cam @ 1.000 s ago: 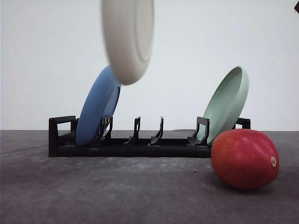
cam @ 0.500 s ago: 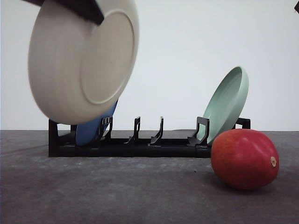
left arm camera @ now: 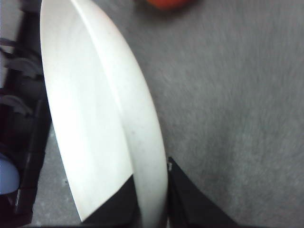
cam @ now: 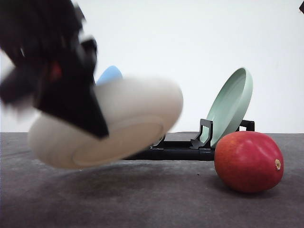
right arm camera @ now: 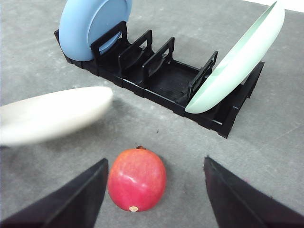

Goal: Place pomegranate in white plate

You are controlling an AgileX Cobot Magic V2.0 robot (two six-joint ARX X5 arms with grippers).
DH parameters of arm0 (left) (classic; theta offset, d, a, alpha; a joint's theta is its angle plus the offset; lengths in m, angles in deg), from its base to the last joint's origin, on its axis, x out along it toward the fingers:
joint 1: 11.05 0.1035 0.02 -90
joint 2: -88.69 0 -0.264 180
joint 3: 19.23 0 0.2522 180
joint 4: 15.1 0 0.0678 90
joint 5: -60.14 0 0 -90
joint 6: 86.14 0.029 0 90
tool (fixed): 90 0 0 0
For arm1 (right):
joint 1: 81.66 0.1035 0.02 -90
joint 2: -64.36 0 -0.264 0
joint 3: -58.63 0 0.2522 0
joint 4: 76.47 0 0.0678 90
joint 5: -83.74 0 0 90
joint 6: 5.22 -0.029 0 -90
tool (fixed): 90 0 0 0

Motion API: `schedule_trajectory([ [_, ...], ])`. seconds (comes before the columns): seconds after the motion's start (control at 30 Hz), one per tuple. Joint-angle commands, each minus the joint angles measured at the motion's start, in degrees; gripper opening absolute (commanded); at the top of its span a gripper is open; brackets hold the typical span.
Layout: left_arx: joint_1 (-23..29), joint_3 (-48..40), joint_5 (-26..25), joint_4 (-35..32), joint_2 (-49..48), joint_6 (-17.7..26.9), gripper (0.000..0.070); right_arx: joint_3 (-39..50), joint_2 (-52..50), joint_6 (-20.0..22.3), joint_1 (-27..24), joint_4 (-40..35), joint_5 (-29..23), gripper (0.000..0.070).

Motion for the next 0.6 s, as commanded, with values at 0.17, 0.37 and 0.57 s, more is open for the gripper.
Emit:
schedule_trajectory([
  [0.17,-1.91,0.50,4.16,-4.39,8.51,8.36,0.0010,-0.91,0.20,-0.63,0.26,-0.59,-0.06,0.0409],
  [0.37,-3.47,0.50,4.80,-6.52,12.37,9.64,0.0011,-0.91,0.20,-0.61,0.26,-0.59,-0.41,0.0409],
  [0.57,-4.60,0.52,4.83,-6.67,13.23,9.62,0.0068,-0.91,0.20,-0.57,0.26,-0.61,-0.41,0.0408],
])
